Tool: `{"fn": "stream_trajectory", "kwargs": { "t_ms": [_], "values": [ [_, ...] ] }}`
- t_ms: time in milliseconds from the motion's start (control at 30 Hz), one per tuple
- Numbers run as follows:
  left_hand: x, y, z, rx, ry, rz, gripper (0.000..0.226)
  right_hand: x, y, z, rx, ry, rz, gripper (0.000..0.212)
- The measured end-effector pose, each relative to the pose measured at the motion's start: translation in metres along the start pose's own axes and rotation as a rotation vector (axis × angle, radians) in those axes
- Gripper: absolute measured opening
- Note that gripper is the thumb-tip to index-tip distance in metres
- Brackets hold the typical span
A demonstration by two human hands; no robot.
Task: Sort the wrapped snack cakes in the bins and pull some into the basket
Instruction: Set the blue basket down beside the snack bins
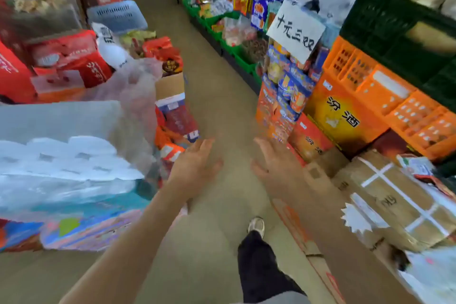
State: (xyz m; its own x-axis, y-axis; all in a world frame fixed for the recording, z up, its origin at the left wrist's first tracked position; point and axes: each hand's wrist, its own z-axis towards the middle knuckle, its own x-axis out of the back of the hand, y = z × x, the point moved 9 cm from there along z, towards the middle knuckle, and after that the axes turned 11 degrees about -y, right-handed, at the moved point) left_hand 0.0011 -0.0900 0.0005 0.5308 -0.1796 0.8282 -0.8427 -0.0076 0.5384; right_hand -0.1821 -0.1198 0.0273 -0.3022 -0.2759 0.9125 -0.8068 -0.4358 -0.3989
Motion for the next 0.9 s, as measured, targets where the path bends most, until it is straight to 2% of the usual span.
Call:
{"fn": "stream_trajectory", "kwargs": {
  "t_ms": [167,233,300,400,533,667,733,900],
  "values": [
    [-0.023,0.012,0.093,0.029,-0.064,0.026,0.066,0.011,0.079,0.064,-0.082,0.114,0.083,0.053],
    [-0.015,0.016,0.131,0.058,-0.057,0.020,0.065,0.023,0.104,0.099,-0.080,0.089,0.118,0.052],
    [-0.004,0.017,0.164,0.096,-0.049,0.020,0.067,0.034,0.123,0.133,-0.058,0.032,0.113,0.056],
    [0.015,0.014,0.213,0.154,-0.047,0.009,0.069,0.040,0.138,0.198,-0.025,-0.173,-0.038,0.071],
    [0.041,-0.009,0.271,0.246,-0.007,-0.063,0.072,0.057,0.150,0.282,0.007,-0.097,0.087,0.057],
    [0.070,-0.057,0.350,0.334,0.060,-0.127,0.062,0.059,0.154,0.393,0.082,-0.158,0.107,0.058],
    [0.083,-0.072,0.381,0.328,0.088,-0.118,0.066,0.065,0.159,0.436,0.092,-0.143,0.089,0.057],
    [0.143,-0.129,0.489,0.393,0.043,-0.120,0.059,0.083,0.157,0.582,0.104,-0.250,0.052,0.053]
  ]
}}
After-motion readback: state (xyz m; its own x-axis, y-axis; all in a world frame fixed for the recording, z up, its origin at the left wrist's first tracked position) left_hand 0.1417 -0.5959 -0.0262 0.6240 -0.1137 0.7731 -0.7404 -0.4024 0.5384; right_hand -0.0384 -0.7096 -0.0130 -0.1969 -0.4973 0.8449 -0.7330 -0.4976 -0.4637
